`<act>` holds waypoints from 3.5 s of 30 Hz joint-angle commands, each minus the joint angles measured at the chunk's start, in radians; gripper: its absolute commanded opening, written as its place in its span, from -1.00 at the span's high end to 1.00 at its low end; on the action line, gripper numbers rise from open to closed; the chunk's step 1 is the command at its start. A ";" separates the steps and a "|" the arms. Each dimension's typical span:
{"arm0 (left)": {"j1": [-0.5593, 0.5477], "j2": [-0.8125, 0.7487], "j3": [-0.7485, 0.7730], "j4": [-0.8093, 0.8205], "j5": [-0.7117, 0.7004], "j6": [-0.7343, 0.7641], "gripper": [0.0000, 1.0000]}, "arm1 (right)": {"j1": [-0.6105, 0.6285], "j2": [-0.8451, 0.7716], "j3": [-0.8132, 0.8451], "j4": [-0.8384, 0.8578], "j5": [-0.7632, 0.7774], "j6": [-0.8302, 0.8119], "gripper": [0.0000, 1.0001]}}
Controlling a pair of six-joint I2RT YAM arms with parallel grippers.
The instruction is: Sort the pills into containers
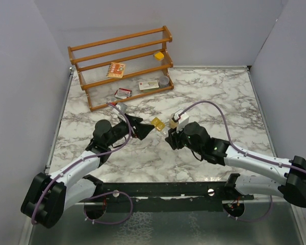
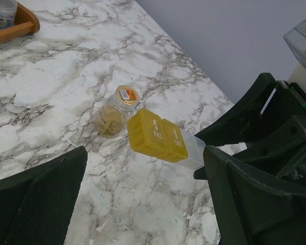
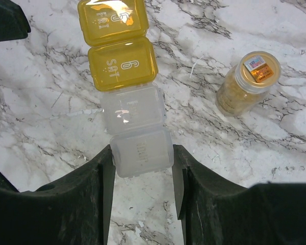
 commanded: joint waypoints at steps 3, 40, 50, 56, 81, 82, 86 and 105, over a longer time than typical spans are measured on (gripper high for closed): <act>-0.003 -0.027 0.016 0.027 0.004 -0.040 -0.98 | 0.005 -0.032 -0.004 -0.009 -0.036 -0.027 0.99; -0.004 0.178 0.097 0.121 0.238 -0.300 -0.82 | 0.009 -0.035 0.045 0.023 -0.126 -0.120 0.99; -0.004 0.194 0.088 0.141 0.244 -0.310 -0.39 | 0.017 -0.046 0.049 0.009 -0.090 -0.141 0.99; -0.004 0.192 0.089 0.145 0.245 -0.307 -0.11 | 0.018 -0.040 0.057 -0.007 -0.065 -0.150 0.99; -0.004 0.208 0.118 0.151 0.242 -0.324 0.17 | 0.020 -0.070 0.042 -0.013 -0.031 -0.159 0.99; -0.004 0.208 0.119 0.152 0.242 -0.326 0.17 | 0.020 -0.070 0.040 -0.012 -0.030 -0.161 0.99; -0.004 0.210 0.125 0.160 0.245 -0.338 0.18 | 0.020 -0.065 0.037 -0.002 -0.029 -0.166 0.99; -0.004 0.229 0.121 0.206 0.267 -0.368 0.05 | 0.023 -0.052 0.044 0.023 -0.025 -0.184 0.99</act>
